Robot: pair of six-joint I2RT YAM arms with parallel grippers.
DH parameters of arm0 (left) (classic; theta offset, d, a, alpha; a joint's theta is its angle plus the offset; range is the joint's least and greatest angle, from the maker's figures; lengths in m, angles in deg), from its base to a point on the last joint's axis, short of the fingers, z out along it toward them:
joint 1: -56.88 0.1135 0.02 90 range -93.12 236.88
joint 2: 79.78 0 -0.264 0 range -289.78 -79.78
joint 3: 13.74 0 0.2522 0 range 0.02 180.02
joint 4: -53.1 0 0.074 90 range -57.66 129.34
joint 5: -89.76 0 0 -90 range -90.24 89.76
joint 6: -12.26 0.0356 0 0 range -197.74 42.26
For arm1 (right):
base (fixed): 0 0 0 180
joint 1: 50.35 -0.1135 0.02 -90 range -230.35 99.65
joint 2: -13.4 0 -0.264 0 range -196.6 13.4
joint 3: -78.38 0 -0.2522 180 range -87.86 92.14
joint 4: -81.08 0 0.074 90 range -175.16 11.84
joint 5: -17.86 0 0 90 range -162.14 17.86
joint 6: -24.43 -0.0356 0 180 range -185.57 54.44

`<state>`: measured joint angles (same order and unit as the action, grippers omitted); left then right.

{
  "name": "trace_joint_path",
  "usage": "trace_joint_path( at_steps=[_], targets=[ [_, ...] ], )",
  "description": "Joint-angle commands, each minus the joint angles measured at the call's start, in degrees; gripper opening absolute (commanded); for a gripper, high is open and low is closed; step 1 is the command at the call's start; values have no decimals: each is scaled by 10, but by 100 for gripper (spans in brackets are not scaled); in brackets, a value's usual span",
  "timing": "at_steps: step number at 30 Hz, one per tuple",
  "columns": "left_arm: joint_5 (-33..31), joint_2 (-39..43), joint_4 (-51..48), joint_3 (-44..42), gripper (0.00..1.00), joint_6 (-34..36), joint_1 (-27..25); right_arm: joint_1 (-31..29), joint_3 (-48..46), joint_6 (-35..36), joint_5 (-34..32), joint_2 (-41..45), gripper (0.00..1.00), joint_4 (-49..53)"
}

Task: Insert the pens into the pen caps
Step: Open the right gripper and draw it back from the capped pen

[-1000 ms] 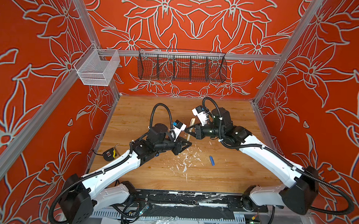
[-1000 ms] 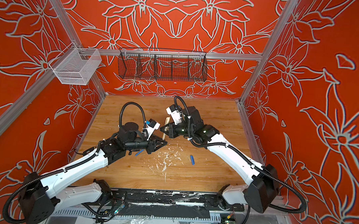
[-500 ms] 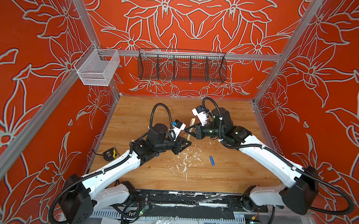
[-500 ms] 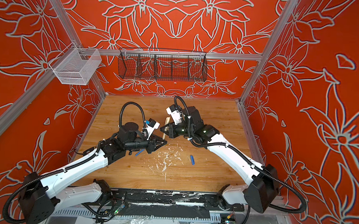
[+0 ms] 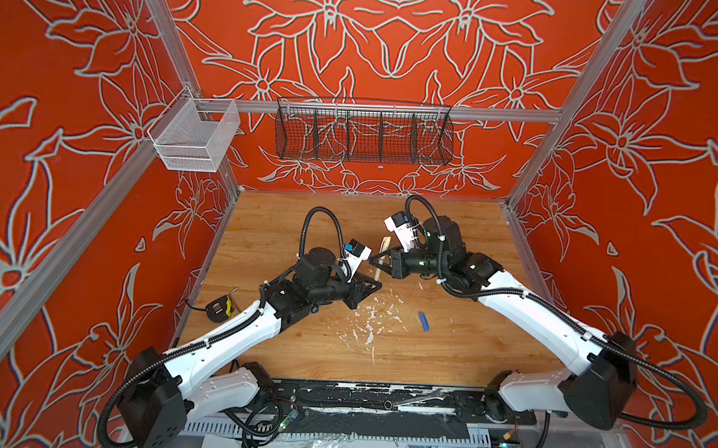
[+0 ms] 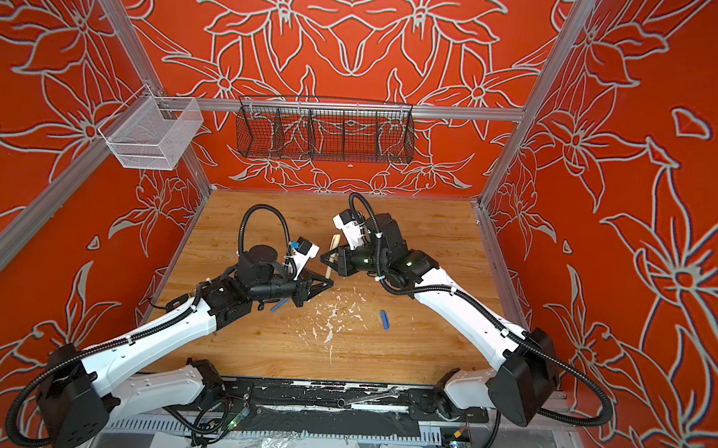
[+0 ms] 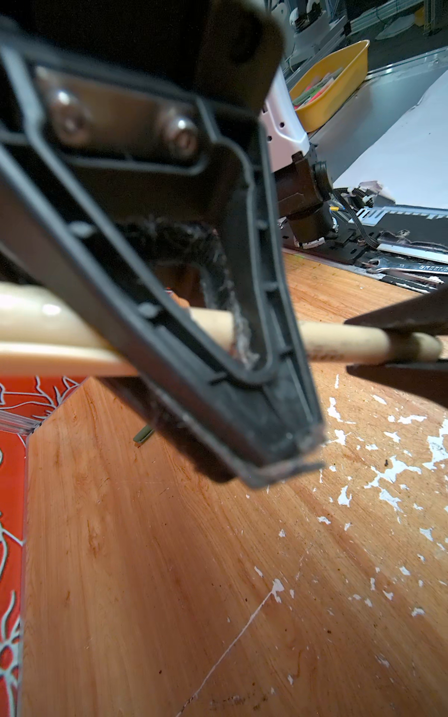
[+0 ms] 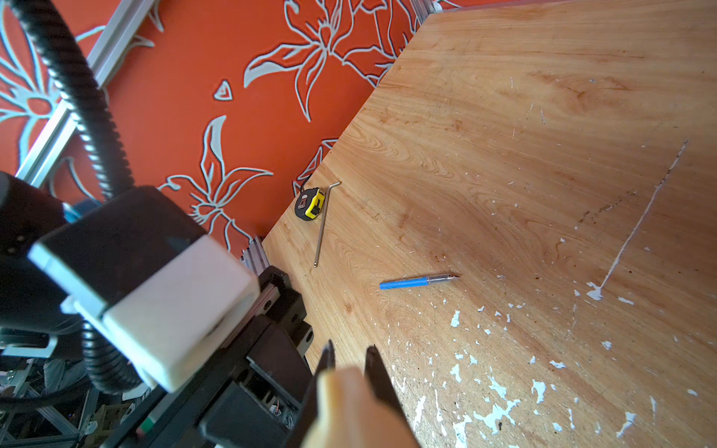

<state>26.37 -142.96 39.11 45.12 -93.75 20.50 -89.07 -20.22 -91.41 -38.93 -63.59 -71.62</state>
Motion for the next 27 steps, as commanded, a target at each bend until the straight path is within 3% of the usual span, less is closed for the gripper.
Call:
trace_joint_path(
  at_steps=[1,4,8,17,27],
  targets=[
    [-9,1,22,-3,0,-9,3,-2,-8,14,-27,41,37,19],
    [-6,-5,19,-3,0,-6,3,2,-8,20,-61,70,50,40],
    [2,-8,14,-2,0,-3,3,19,-11,20,-91,98,56,64],
    [38,-3,20,-15,0,2,3,66,-9,11,-60,95,58,41],
    [61,-13,23,-19,0,-1,3,71,-4,-8,3,59,58,-19]
  ],
)
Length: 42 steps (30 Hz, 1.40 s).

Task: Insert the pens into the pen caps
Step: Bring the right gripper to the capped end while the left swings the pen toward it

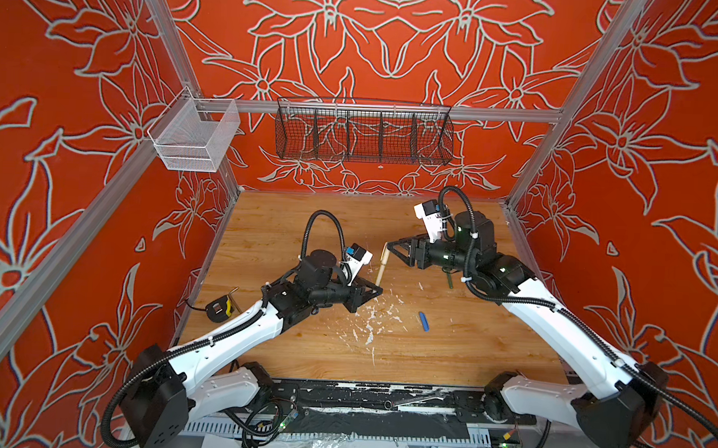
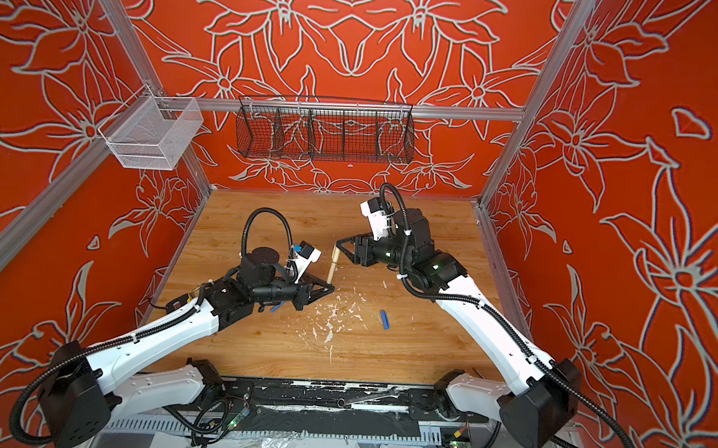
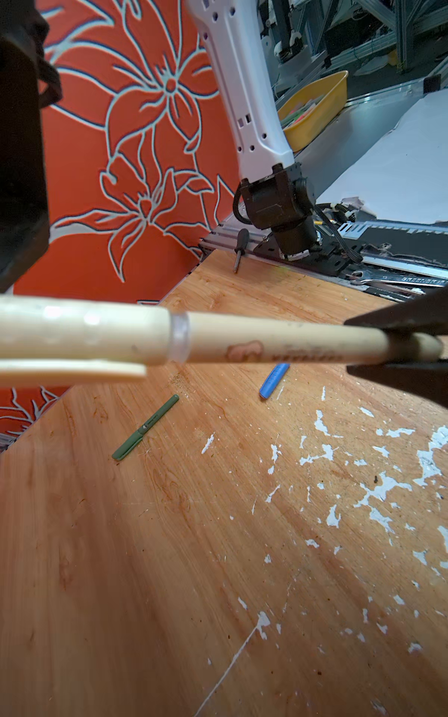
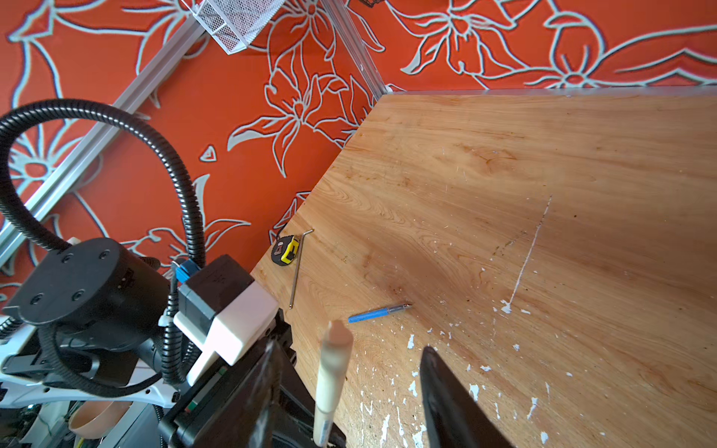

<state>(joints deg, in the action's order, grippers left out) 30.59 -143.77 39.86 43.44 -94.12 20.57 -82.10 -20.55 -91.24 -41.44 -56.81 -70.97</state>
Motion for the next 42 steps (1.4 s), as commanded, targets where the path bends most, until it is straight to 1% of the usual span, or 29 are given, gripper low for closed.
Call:
trace_joint_path(
  at_steps=[1,7,10,14,18,21,29,34,39,42],
  targets=[
    [21,-6,16,-1,0,2,3,1,-1,-12,32,-12,58,-31],
    [25,-11,18,-1,0,3,3,2,6,-21,51,-36,54,-50],
    [25,-14,16,-1,0,3,3,2,6,-26,58,-44,50,-59],
    [23,-16,14,1,0,5,3,2,5,-30,62,-50,36,-64],
    [15,-24,7,11,0,4,3,2,-3,-36,66,-52,14,-67],
    [-8,-31,2,27,0,-7,3,2,-12,-37,65,-54,1,-62],
    [-35,-63,19,71,0,-21,6,1,-56,-33,39,-48,0,-46],
    [-33,-80,47,84,0,-44,26,1,-87,-42,18,-35,0,-57],
    [2,-111,106,105,0,-79,58,2,-131,-83,8,-40,0,-104],
    [23,-145,123,132,0,-81,69,2,-149,-110,2,-55,0,-121]
  ],
)
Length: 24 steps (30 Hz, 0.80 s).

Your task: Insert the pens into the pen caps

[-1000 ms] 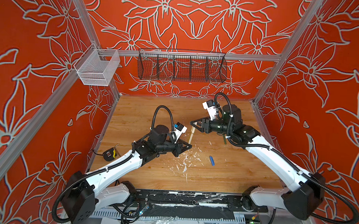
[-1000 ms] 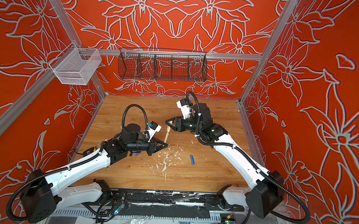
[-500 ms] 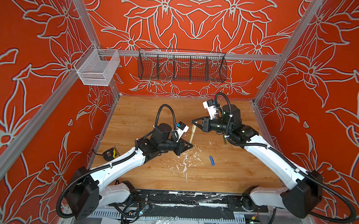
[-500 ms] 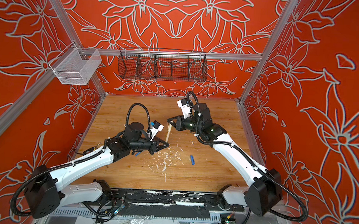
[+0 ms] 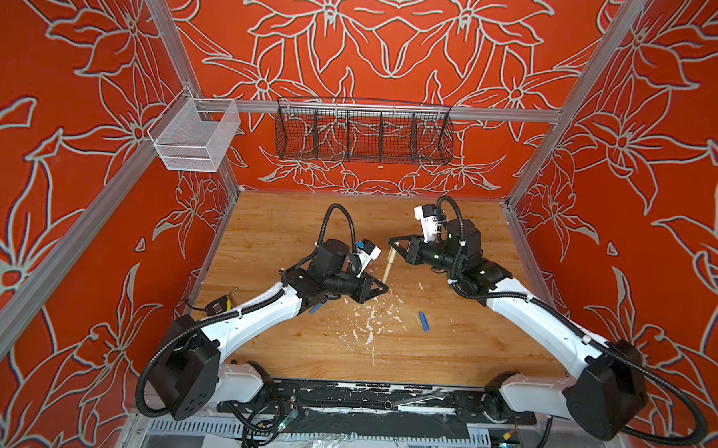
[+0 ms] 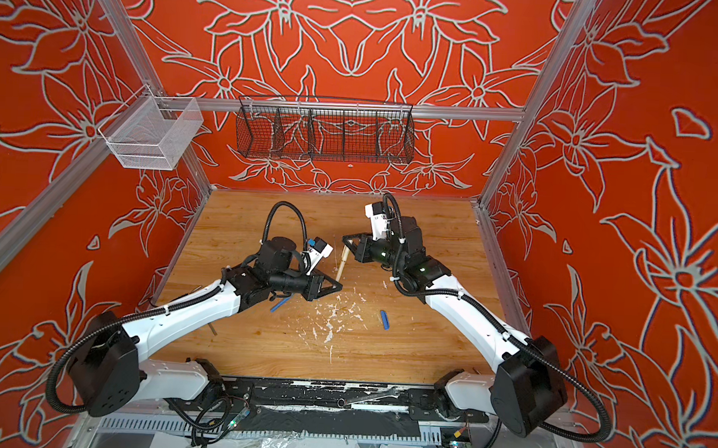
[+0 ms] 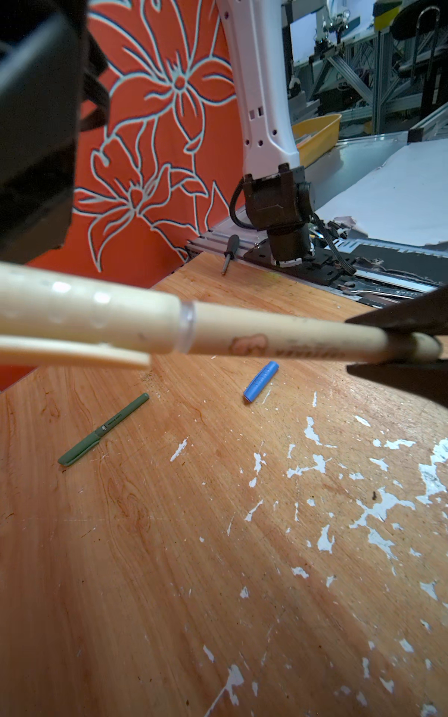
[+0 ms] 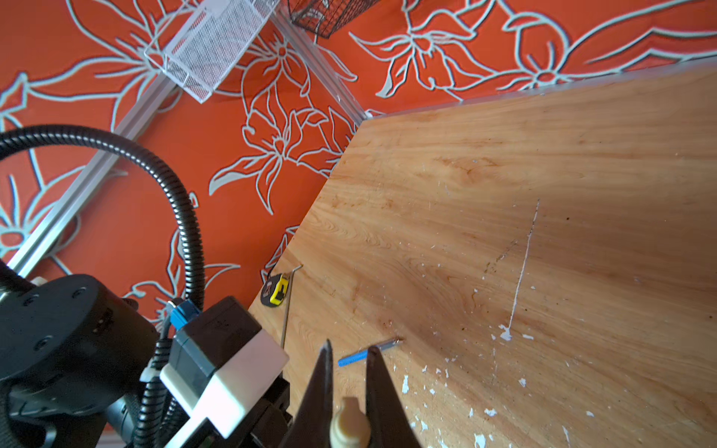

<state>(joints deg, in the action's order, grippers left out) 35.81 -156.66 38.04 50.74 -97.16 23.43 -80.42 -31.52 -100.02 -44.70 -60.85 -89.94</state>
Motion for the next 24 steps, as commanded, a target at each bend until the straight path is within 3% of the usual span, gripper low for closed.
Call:
trace_joint_path(
  at_steps=[1,12,18,24],
  targets=[
    [-19,-27,141,71,0,-49,45,-15,-44,-31,34,-21,0,60],
    [38,-156,228,152,0,-114,118,-29,-114,-86,19,-34,0,-6],
    [45,-203,263,185,0,-138,119,-35,-139,-112,10,-28,0,-37],
    [33,-210,230,205,0,-109,119,-41,-152,-119,6,-21,0,-37]
  ],
)
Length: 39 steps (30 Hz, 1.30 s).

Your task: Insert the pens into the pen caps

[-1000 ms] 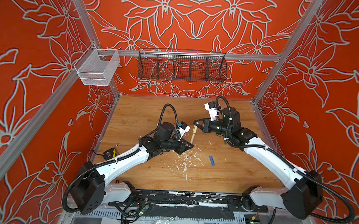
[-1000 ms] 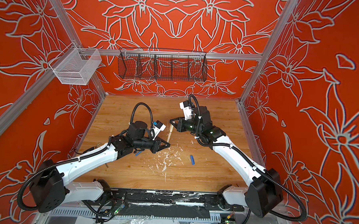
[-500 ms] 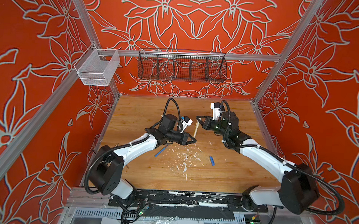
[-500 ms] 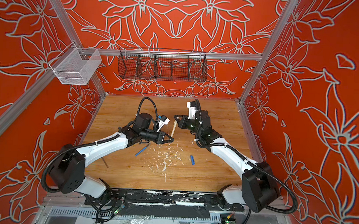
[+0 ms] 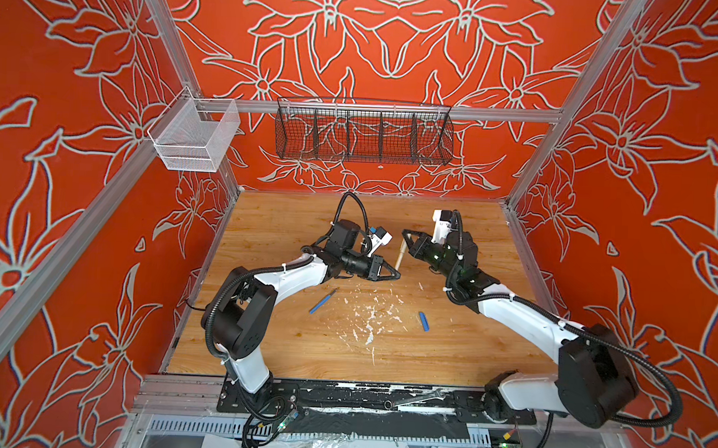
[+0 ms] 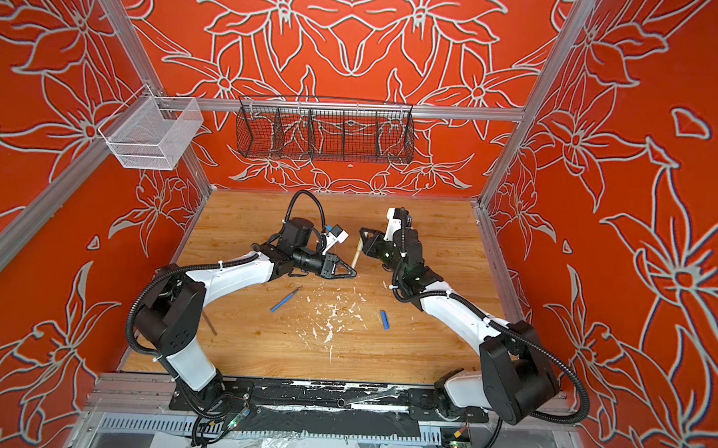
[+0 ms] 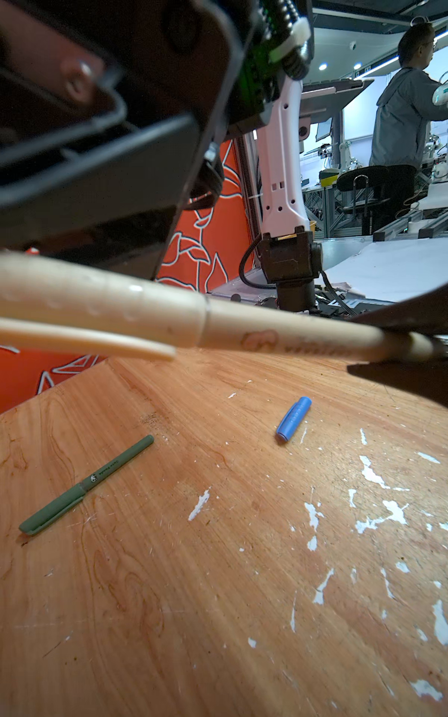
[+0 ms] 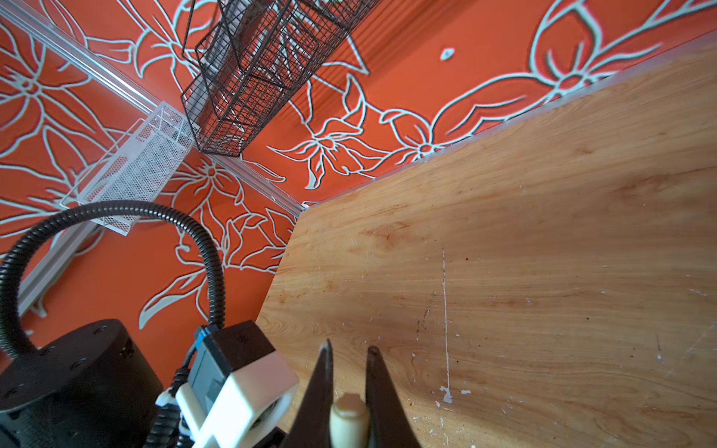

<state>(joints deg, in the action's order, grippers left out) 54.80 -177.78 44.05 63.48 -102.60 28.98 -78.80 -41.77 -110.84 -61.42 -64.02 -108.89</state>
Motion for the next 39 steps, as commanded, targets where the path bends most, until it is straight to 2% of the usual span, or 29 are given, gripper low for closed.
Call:
trace_joint_path(
  at_steps=[1,9,12,13,16,17,21,26,31,39],
  targets=[
    [-162,1,157,81,0,-47,64,-58,-51,-10,174,13,0,155],
    [-155,9,137,78,0,-13,58,-58,-44,-6,192,33,0,176],
    [-149,26,113,66,0,29,36,-57,-15,26,163,53,0,231],
    [-156,33,88,62,0,51,24,-55,-2,41,153,62,3,248],
    [-178,62,59,24,0,89,-6,-40,35,74,136,84,32,296],
    [-181,73,69,1,0,82,-10,-32,46,82,135,91,38,308],
    [-209,119,81,-64,0,72,-19,-11,84,106,135,116,49,345],
    [-301,195,29,-109,0,116,-66,6,102,140,128,158,54,370],
    [-357,270,13,-153,0,142,-104,12,108,169,175,174,56,346],
    [-322,316,-14,-168,0,149,-109,11,122,179,271,152,58,284]
  ],
)
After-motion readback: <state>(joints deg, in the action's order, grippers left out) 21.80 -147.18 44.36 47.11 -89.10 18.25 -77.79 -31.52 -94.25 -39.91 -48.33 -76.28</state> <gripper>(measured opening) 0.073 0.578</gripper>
